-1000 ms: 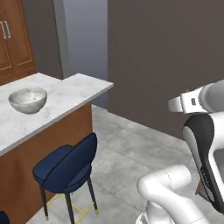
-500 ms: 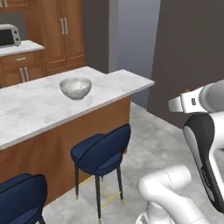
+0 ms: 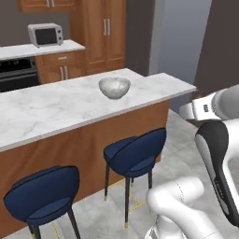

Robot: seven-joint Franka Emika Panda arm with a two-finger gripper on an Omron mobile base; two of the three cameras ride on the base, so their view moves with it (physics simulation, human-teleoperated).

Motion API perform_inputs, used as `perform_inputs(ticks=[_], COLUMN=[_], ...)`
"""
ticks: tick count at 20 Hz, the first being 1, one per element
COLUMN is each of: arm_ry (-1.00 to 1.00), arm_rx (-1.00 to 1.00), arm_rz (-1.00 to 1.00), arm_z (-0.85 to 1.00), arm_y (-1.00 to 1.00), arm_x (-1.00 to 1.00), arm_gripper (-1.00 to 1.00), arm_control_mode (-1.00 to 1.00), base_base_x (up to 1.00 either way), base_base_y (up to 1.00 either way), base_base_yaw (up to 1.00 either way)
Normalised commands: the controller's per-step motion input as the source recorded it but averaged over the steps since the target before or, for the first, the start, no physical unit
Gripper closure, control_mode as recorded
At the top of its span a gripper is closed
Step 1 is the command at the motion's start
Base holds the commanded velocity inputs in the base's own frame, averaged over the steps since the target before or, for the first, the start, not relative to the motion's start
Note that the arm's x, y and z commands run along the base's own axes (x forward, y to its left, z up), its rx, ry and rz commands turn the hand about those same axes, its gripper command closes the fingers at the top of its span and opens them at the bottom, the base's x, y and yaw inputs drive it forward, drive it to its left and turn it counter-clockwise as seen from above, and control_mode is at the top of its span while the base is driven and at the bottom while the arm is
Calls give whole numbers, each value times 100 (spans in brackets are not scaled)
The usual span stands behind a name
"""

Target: Retrieve the pear and peach from the fridge and place them into the bowl on the dining table.

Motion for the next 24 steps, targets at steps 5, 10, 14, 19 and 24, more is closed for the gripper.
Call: perform_inputs(ticks=[5, 10, 14, 19, 24], arm_ry=[0, 0, 0, 0, 0], arm_rx=[0, 0, 0, 0, 0], arm_rz=[0, 0, 0, 0, 0], arm_z=[0, 0, 0, 0, 0], arm_y=[0, 0, 0, 0, 0], arm_x=[0, 0, 0, 0, 0], arm_gripper=[100, 100, 100, 100, 100], arm_control_mode=[100, 100, 100, 100, 100], base_base_x=[27, 53, 29, 16, 39], base_base_y=[40, 31, 25, 25, 22], base_base_yaw=[25, 20, 17, 16, 16])
